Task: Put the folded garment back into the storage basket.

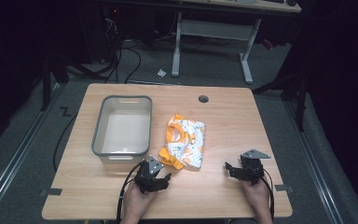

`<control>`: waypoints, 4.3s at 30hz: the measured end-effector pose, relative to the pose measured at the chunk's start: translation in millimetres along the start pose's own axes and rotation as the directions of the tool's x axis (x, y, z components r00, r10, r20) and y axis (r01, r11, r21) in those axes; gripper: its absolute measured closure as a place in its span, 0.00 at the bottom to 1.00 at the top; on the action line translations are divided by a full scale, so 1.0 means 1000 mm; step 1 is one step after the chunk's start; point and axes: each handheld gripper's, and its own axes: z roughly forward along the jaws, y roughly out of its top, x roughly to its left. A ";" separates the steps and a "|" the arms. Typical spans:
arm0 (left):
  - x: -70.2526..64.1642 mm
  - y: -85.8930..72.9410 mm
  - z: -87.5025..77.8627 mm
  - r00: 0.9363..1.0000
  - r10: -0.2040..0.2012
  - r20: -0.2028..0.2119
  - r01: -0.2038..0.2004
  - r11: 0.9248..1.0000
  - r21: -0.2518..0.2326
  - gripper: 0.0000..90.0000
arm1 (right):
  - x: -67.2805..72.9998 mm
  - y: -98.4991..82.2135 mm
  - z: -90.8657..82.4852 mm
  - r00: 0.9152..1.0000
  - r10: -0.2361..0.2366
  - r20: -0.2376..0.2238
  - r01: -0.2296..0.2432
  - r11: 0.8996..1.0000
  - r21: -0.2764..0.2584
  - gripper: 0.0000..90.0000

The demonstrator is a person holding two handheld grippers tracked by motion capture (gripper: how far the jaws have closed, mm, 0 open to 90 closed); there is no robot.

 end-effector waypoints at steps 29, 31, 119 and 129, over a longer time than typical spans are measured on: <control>0.000 0.000 0.000 1.000 0.006 0.008 -0.006 1.000 0.004 0.32 | 0.000 0.001 0.001 1.000 0.005 0.005 -0.005 1.000 0.000 0.28; 0.000 0.000 0.000 1.000 0.006 0.007 -0.006 1.000 0.005 0.32 | 0.000 0.001 0.001 1.000 0.005 0.005 -0.005 1.000 0.000 0.28; 0.007 0.134 0.059 0.994 -0.109 -0.017 0.110 0.994 0.028 0.28 | 0.000 0.000 0.000 1.000 0.002 0.003 -0.002 1.000 0.000 0.28; 0.020 0.124 0.096 0.984 -0.125 -0.126 0.145 0.976 0.161 0.23 | 0.000 0.000 0.000 1.000 -0.001 0.000 0.001 1.000 -0.001 0.28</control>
